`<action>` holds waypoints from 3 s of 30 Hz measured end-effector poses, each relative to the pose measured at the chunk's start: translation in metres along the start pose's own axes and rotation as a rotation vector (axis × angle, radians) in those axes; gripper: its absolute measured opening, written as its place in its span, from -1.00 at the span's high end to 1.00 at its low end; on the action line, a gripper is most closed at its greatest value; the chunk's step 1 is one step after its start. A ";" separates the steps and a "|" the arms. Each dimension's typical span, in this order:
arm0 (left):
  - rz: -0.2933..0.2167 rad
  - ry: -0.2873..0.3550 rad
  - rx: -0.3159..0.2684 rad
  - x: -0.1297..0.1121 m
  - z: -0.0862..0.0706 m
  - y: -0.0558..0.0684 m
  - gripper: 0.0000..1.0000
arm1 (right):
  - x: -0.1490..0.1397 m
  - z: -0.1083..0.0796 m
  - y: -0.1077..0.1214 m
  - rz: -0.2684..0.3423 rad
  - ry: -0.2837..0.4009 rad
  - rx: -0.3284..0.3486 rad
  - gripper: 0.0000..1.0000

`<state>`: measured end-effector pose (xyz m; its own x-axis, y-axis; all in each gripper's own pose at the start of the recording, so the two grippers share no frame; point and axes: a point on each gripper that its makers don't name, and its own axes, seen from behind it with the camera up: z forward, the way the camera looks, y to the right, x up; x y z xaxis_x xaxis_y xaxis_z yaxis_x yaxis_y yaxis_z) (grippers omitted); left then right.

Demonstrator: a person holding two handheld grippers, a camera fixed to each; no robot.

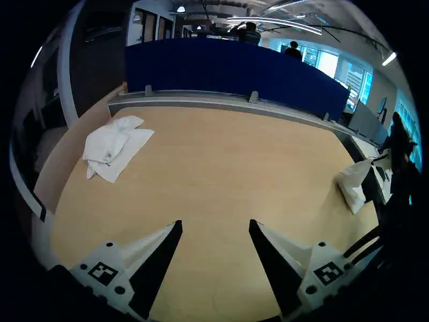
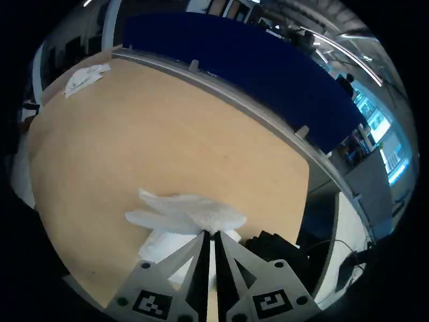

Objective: Fold towel

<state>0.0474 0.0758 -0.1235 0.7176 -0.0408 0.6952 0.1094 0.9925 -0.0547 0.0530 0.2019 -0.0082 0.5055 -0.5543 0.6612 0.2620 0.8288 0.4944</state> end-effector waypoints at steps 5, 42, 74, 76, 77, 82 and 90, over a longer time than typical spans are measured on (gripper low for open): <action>0.007 0.000 -0.005 0.000 0.000 0.003 -0.85 | -0.023 -0.002 -0.004 0.021 -0.025 -0.008 0.89; 0.022 -0.008 0.023 -0.008 -0.010 0.002 -0.84 | -0.148 0.044 -0.025 0.296 -0.169 -0.052 0.89; 0.034 -0.003 0.016 -0.003 -0.009 0.004 -0.84 | -0.148 0.046 -0.020 0.362 -0.144 -0.113 0.59; 0.037 -0.001 0.013 -0.002 -0.009 0.005 -0.84 | -0.147 0.045 -0.020 0.367 -0.140 -0.119 0.57; 0.039 0.000 0.012 -0.002 -0.009 0.005 -0.84 | -0.147 0.044 -0.019 0.368 -0.138 -0.122 0.56; 0.037 0.005 0.013 0.000 -0.010 0.003 -0.84 | -0.149 0.039 -0.017 0.367 -0.140 -0.145 0.44; 0.032 0.013 0.011 0.002 -0.011 -0.001 -0.84 | -0.148 0.026 -0.018 0.381 -0.118 -0.163 0.26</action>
<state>0.0561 0.0731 -0.1305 0.7297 -0.0103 0.6837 0.0789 0.9945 -0.0692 -0.0478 0.2667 -0.0999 0.4964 -0.2038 0.8439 0.2066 0.9719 0.1132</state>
